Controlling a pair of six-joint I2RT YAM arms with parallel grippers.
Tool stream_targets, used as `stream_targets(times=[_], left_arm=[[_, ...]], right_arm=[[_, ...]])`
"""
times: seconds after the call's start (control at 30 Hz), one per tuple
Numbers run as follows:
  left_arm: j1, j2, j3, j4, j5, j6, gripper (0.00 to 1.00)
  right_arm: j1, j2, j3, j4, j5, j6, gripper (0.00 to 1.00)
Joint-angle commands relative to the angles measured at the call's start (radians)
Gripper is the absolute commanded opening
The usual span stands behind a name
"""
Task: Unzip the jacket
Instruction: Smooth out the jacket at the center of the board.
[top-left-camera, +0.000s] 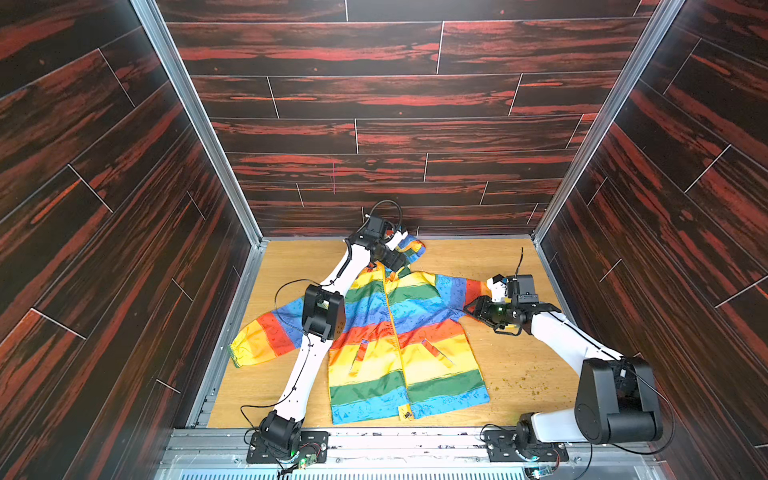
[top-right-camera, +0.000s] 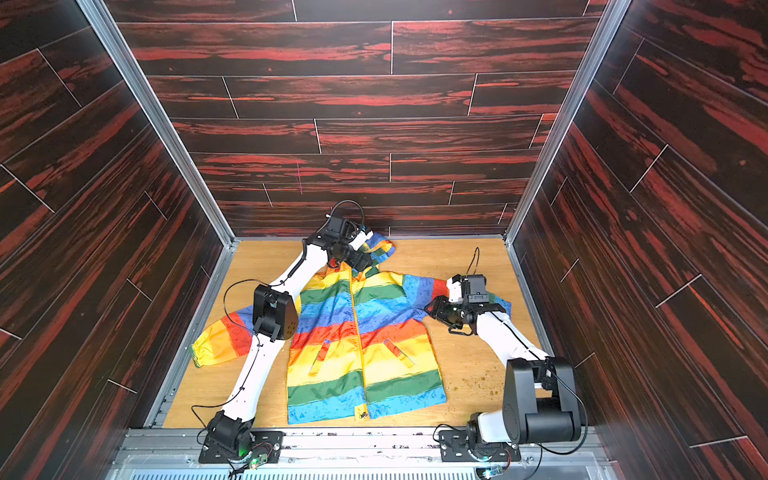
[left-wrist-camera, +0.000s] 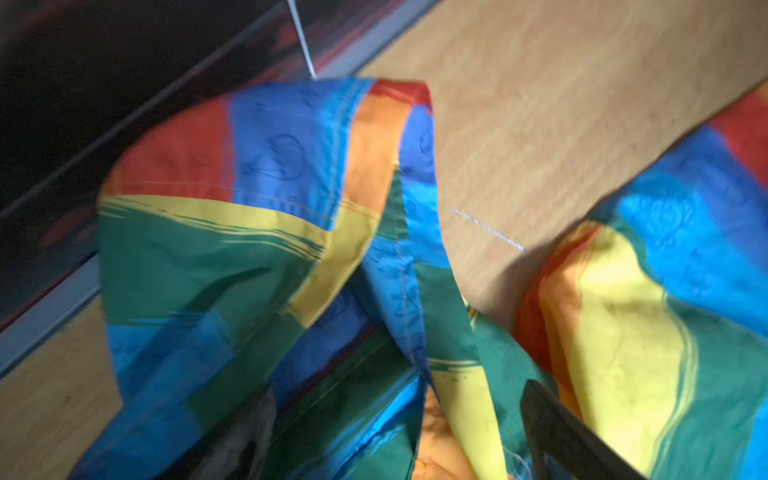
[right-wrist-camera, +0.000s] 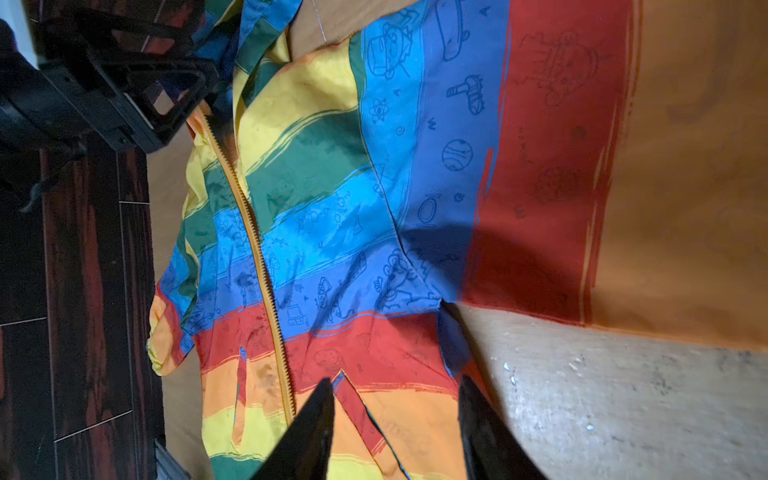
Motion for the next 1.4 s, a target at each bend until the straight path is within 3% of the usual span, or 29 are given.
stream_targets(times=[0.0,0.2,0.5,0.63,0.7,0.8,1.03,1.17,1.37], left_arm=[[-0.001,0.012,0.009,0.001,-0.13,0.076,0.87],[-0.04,0.049,-0.001,0.187,-0.436,0.096,0.89],[-0.037,0.114,0.082,0.215,-0.488,0.088,0.8],[-0.024,0.109,0.067,0.228,-0.491,0.062,0.59],[-0.019,0.111,0.069,0.229,-0.492,0.063,0.59],[-0.012,0.117,0.069,0.233,-0.499,0.062,0.46],[0.011,0.095,0.069,0.313,-0.585,-0.028,0.08],[0.04,0.059,0.061,0.374,-0.611,-0.147,0.01],[0.08,0.015,0.036,0.401,-0.687,-0.338,0.0]], right_arm=[[0.005,0.03,-0.011,-0.023,-0.009,-0.019,0.5],[0.004,0.037,-0.018,-0.02,-0.015,-0.015,0.5],[0.004,0.049,-0.004,-0.035,-0.016,-0.025,0.5],[0.005,0.061,0.0,-0.035,-0.02,-0.026,0.5],[0.005,0.064,0.0,-0.033,-0.022,-0.025,0.5],[0.005,0.067,0.002,-0.032,-0.024,-0.025,0.5],[0.005,0.075,0.0,-0.026,-0.025,-0.019,0.5],[0.009,0.078,-0.003,-0.018,-0.025,-0.015,0.5],[0.02,0.083,0.0,-0.001,-0.024,-0.003,0.5]])
